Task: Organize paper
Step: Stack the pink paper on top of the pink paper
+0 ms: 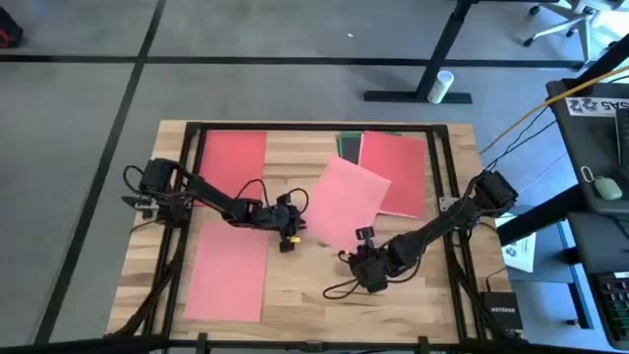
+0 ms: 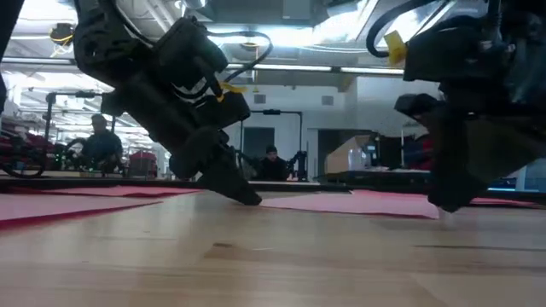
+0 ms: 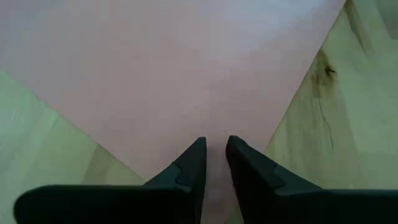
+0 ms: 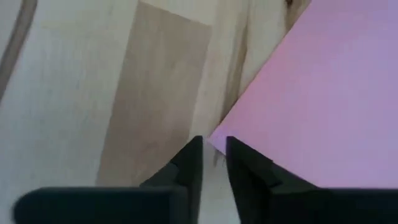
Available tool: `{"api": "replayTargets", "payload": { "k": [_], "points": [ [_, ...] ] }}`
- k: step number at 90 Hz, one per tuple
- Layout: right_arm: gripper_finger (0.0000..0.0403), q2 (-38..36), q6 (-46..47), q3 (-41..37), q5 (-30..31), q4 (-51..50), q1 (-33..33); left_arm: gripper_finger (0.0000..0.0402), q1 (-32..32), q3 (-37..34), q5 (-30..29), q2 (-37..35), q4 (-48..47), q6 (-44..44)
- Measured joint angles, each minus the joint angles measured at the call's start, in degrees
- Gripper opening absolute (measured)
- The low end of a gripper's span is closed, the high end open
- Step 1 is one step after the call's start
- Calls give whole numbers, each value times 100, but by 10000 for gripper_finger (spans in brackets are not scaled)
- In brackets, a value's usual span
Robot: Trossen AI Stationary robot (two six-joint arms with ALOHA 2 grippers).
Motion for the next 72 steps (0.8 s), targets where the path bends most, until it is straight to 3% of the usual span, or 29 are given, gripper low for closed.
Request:
{"api": "replayTargets", "payload": {
  "k": [22,72],
  "points": [
    [147,303,1,15,117,136,1,56,0,-4,10,2,6,2],
    [152,430,181,-8,1466,195,-101,56,-7,-11,28,4,-4,4]
  ]
}}
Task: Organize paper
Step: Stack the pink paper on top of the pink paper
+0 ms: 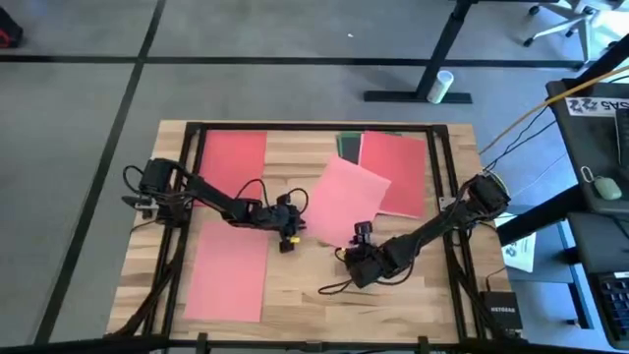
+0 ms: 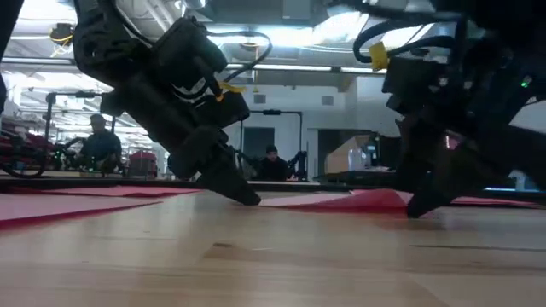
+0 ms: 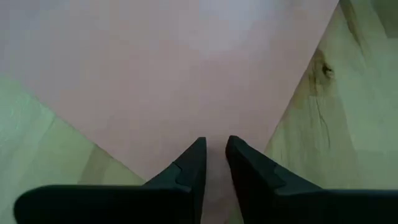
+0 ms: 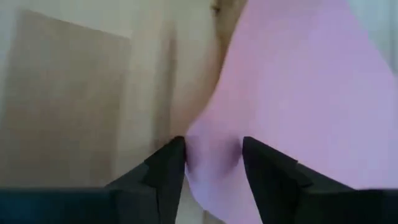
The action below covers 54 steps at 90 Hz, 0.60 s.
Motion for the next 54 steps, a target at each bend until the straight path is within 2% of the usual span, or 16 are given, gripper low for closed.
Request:
{"api": "replayTargets", "payload": {
  "k": [20,54],
  "points": [
    [152,7,125,-7,500,-131,7,56,0,0,-1,0,0,-2],
    [152,-42,229,273,174,-248,22,56,2,0,-4,4,0,13]
  ]
}}
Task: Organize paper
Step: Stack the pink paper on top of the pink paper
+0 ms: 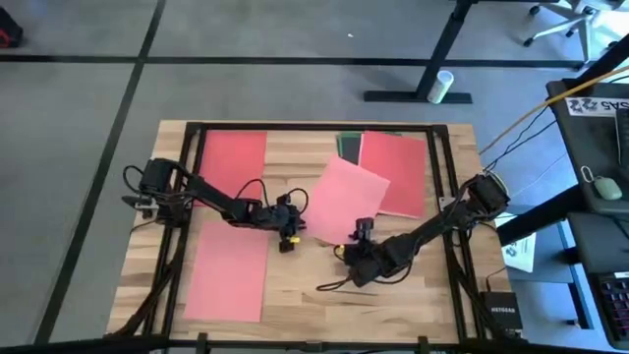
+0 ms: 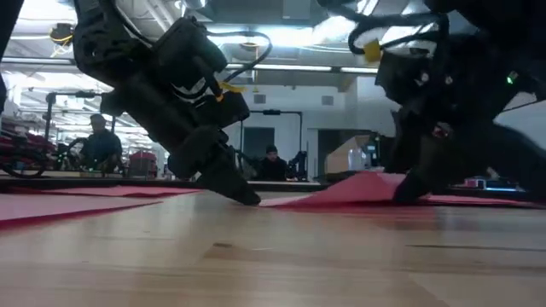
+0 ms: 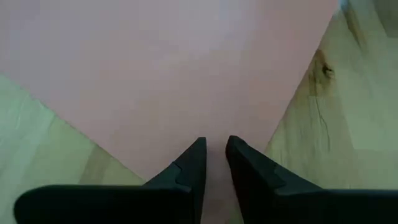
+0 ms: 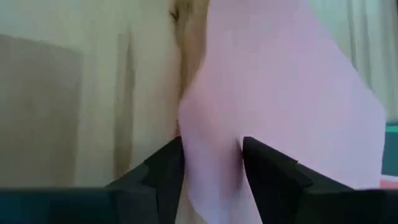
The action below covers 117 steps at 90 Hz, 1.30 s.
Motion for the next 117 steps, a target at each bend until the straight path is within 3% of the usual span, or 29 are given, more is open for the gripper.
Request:
{"api": "replayTargets", "payload": {
  "k": [45,71,99,117],
  "points": [
    [152,-11,197,281,245,-379,-1,56,0,-2,0,0,0,2],
    [152,-11,313,637,-88,-660,33,56,13,-2,2,0,0,4],
    [148,-15,404,833,16,-1124,72,56,15,-2,0,0,0,4],
    [134,-17,311,657,-656,-1100,233,56,15,-2,0,0,-1,4]
  ]
}}
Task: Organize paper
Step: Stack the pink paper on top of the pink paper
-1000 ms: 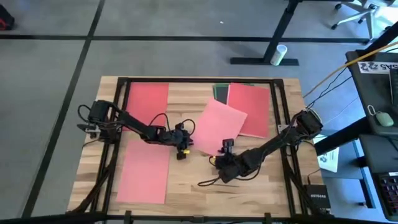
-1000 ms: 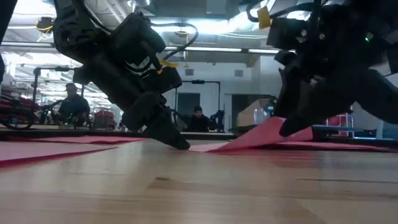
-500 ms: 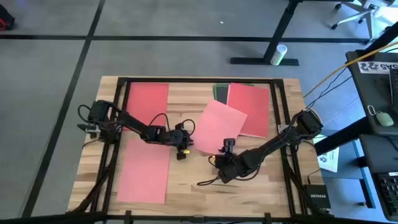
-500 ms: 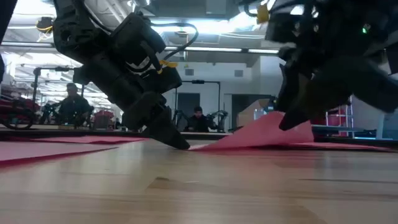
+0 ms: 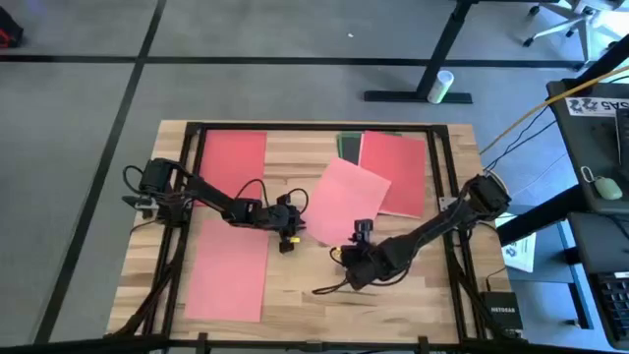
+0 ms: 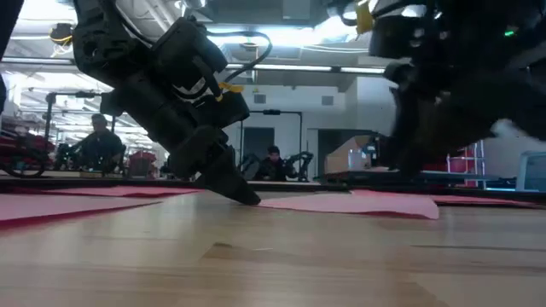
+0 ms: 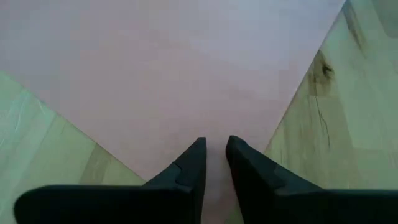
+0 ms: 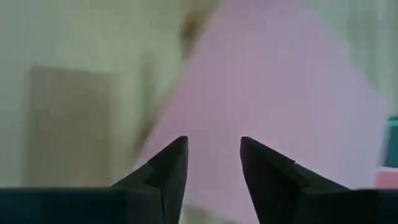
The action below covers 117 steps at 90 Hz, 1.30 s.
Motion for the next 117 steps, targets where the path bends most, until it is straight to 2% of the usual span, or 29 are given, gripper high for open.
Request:
{"api": "replayTargets", "payload": {
  "k": [21,38,57,92,117],
  "points": [
    [138,0,-306,-330,-164,-17,309,56,0,0,-1,0,1,13],
    [138,0,-514,-701,203,52,292,56,13,0,2,0,1,18],
    [138,-33,-903,-1132,628,664,312,56,13,0,0,0,1,11],
    [138,11,-1223,-1178,1535,1297,288,56,13,0,-2,0,-1,2],
    [138,11,-1199,-1095,1563,1263,296,56,13,0,-2,0,-1,2]
  ]
}}
